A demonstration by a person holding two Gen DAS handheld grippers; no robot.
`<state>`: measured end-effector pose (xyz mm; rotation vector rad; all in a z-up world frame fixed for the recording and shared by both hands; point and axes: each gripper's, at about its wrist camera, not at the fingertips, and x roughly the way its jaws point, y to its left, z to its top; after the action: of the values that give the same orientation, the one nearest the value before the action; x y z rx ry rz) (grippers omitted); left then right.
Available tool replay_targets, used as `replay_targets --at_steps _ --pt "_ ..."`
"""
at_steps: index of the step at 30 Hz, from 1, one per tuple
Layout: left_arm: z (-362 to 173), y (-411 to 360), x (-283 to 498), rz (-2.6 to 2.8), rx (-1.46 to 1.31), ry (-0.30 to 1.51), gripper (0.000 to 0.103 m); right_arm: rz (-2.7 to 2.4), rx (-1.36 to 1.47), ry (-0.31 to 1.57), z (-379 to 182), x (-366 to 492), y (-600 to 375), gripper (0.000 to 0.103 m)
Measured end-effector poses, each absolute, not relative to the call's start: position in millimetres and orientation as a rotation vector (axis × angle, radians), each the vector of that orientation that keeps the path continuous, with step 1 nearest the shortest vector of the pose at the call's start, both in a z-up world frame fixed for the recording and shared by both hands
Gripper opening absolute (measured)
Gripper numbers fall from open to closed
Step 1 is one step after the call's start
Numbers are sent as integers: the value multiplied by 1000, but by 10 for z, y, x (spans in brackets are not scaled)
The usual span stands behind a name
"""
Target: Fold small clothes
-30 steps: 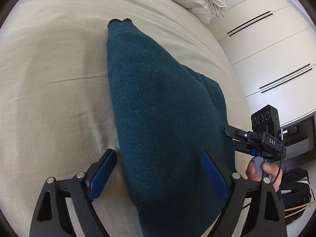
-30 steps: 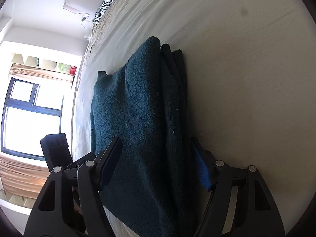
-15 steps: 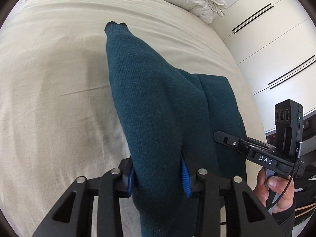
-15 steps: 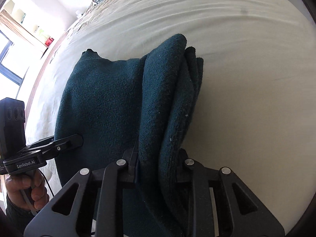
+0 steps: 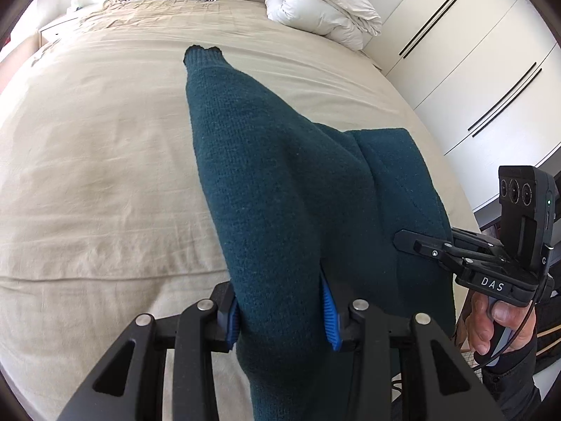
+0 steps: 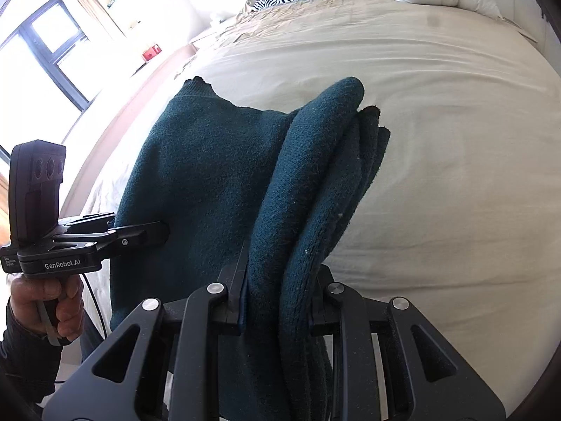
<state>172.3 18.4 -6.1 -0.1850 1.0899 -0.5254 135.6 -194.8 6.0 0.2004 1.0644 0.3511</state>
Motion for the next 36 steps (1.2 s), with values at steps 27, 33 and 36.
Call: replay_targets --at_steps 27,33,36 --pt "-1042 900 1010 -433 -359 1062 67 354 703 1104 -1238 769 -2401 52" --pt "-529 977 580 -296 -214 816 87 95 532 987 -755 465 -2576 52" --pt "-129 952 263 -192 -84 618 103 6 375 852 -304 191 -2499 53"
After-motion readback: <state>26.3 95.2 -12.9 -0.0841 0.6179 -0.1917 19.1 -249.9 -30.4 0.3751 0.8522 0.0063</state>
